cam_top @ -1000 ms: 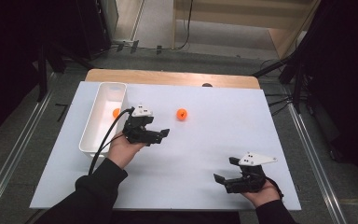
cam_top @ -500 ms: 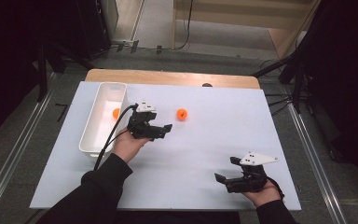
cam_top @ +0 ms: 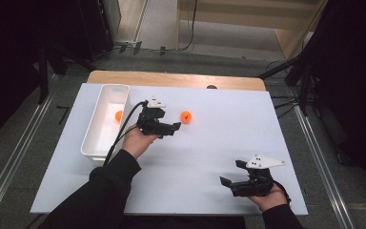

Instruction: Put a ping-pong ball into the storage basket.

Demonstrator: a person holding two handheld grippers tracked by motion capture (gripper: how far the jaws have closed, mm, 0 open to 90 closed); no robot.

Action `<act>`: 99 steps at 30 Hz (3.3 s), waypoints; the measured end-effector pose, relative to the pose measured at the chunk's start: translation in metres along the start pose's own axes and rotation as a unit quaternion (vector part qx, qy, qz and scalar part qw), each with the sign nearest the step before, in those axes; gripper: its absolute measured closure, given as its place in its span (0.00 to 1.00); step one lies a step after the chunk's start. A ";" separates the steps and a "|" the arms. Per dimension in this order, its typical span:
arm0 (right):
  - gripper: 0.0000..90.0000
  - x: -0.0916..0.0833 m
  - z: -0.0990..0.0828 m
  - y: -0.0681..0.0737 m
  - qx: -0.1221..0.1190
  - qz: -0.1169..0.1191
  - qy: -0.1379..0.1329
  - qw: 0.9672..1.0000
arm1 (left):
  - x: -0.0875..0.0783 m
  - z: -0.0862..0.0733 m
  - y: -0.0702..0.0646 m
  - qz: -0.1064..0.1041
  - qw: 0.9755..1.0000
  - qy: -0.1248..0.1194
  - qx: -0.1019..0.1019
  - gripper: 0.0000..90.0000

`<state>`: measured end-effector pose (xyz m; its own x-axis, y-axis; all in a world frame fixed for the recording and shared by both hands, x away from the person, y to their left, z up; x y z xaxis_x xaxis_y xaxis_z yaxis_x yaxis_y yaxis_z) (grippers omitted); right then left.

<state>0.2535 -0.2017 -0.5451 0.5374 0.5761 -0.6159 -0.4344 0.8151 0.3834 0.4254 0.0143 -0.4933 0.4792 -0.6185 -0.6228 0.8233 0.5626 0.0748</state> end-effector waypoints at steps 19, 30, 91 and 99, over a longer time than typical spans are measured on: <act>0.09 0.001 -0.001 -0.001 0.005 0.000 0.003 1.000 | 0.027 0.016 0.009 0.011 1.000 0.009 0.019 0.23; 0.09 0.000 -0.001 0.000 0.009 0.004 0.002 1.000 | 0.039 0.022 0.014 0.021 1.000 0.008 0.021 0.23; 0.09 0.000 -0.001 0.004 0.004 0.014 0.002 1.000 | 0.105 0.012 0.021 0.032 0.998 0.055 0.024 0.23; 0.09 0.000 -0.001 0.005 0.004 0.015 0.004 1.000 | 0.112 0.001 0.019 0.029 0.998 0.056 0.021 0.23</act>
<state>0.2507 -0.1978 -0.5445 0.5188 0.6002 -0.6088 -0.4450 0.7976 0.4071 0.4953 -0.0452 -0.5606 0.4915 -0.5186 -0.6996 0.8085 0.5703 0.1453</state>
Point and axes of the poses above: each handheld gripper's, and its own axes: x roughly forward along the jaws, z roughly out of its top, y roughly to its left, the point moved 9 cm from there along x, roughly forward along the jaws, and after that the axes turned 14 degrees about x, right-handed, at the moved point
